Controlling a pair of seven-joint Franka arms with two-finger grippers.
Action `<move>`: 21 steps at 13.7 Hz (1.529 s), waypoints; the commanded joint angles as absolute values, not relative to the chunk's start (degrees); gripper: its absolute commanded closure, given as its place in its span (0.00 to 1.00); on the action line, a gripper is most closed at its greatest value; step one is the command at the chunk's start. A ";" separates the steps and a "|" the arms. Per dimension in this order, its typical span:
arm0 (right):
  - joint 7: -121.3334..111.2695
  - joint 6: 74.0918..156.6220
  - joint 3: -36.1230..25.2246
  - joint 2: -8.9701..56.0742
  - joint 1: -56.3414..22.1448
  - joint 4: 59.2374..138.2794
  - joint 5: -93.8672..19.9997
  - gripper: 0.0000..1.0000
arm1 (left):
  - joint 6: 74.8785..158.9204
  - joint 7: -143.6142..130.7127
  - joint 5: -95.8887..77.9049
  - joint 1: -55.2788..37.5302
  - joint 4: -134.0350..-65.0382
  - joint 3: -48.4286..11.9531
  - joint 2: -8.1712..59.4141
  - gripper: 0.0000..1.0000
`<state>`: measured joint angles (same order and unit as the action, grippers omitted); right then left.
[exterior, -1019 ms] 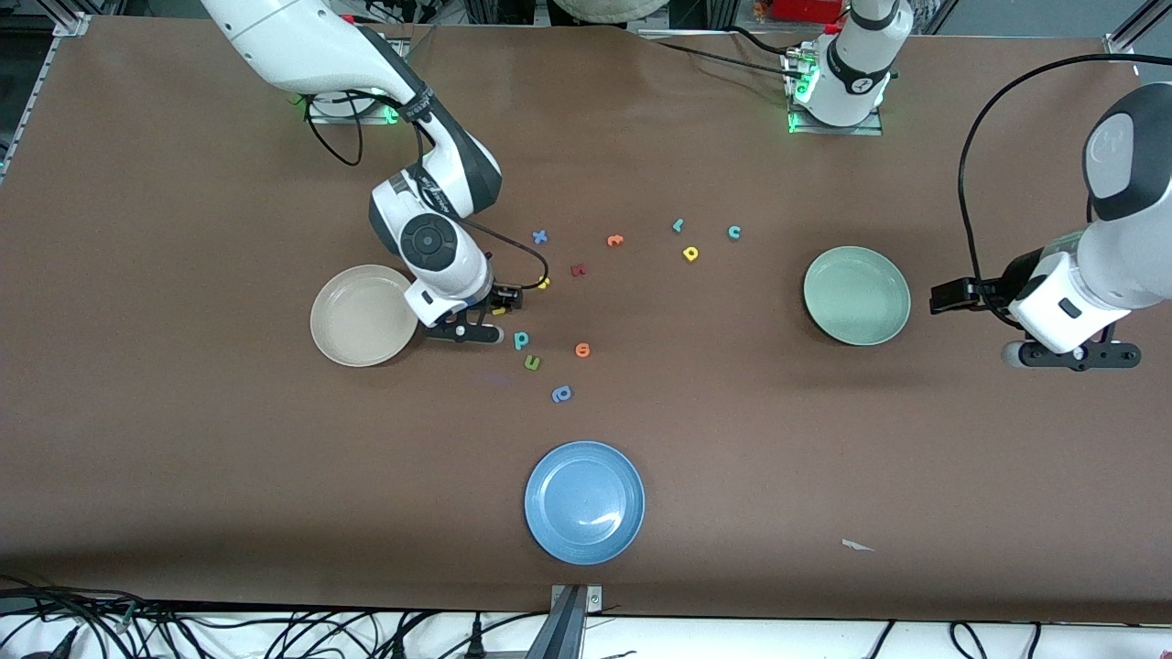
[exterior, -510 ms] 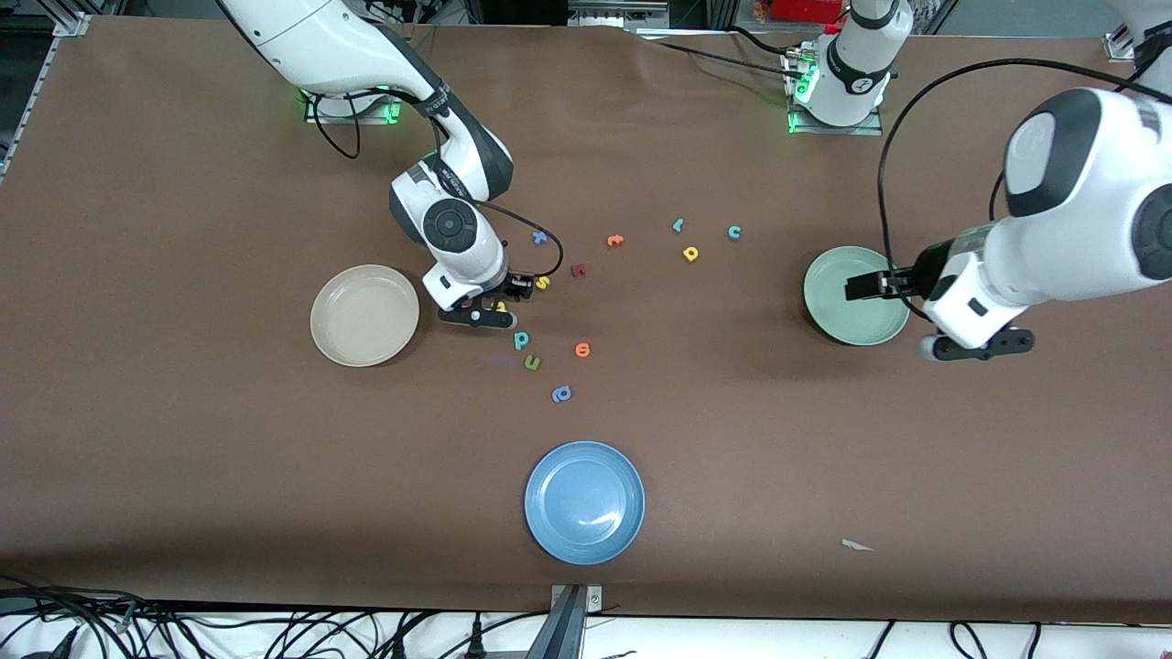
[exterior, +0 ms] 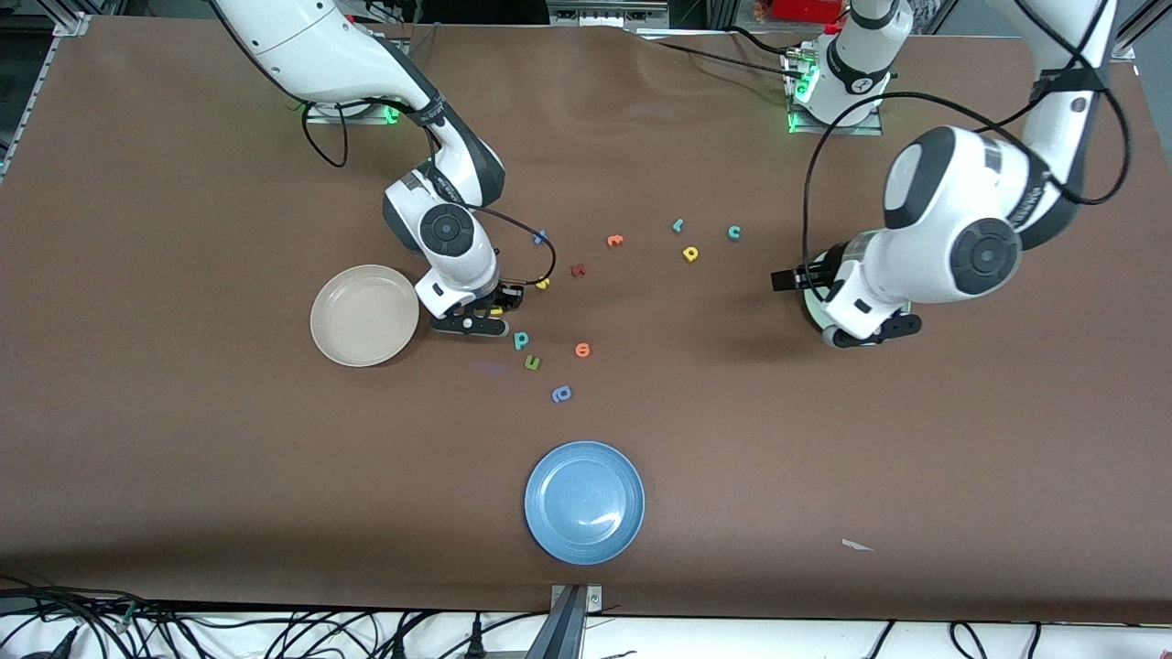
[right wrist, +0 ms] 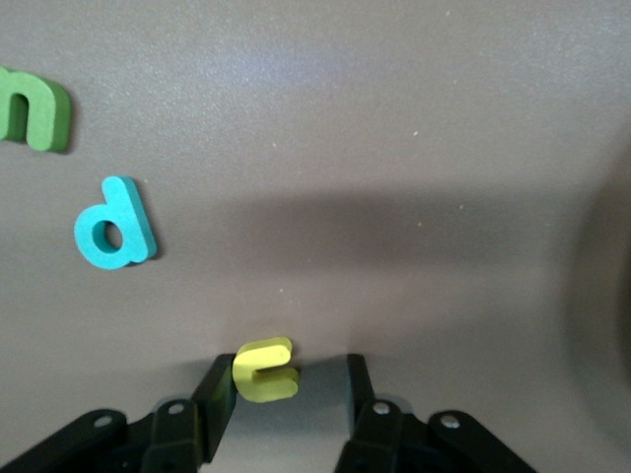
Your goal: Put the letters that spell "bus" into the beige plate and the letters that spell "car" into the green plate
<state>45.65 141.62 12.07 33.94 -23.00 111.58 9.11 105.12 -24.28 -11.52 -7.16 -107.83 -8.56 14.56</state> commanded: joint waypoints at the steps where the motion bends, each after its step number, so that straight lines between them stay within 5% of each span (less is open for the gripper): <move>1: 48.08 143.88 11.51 34.63 -24.17 111.80 10.55 0.54 | 116.15 -24.52 -12.48 -6.86 -123.35 -10.45 5.20 0.01; 7: 47.81 143.62 11.51 34.37 -24.08 111.45 10.55 0.85 | 132.05 -27.85 -12.48 -6.85 -138.39 -17.04 4.31 0.01; 13: 40.11 134.24 7.40 26.56 -23.47 111.27 10.55 0.86 | 143.96 -28.56 -12.57 -7.03 -146.69 -19.78 6.59 0.05; 14: 35.73 131.69 5.47 25.06 -23.38 111.36 10.37 0.86 | 143.96 -29.43 -12.57 -7.64 -146.78 -19.86 6.85 0.12; 15: 31.25 129.75 3.80 23.83 -23.29 111.44 10.28 0.86 | 144.14 -30.40 -12.57 -8.78 -146.86 -20.12 7.46 0.29; 16: 26.68 128.60 1.60 23.30 -23.20 111.53 10.02 0.86 | 144.23 -31.02 -12.57 -9.31 -146.87 -20.21 8.17 0.32; 21: 18.02 130.68 -4.03 22.24 -23.03 117.49 9.76 0.84 | 146.42 -31.38 -12.57 -10.10 -146.87 -20.57 9.75 0.32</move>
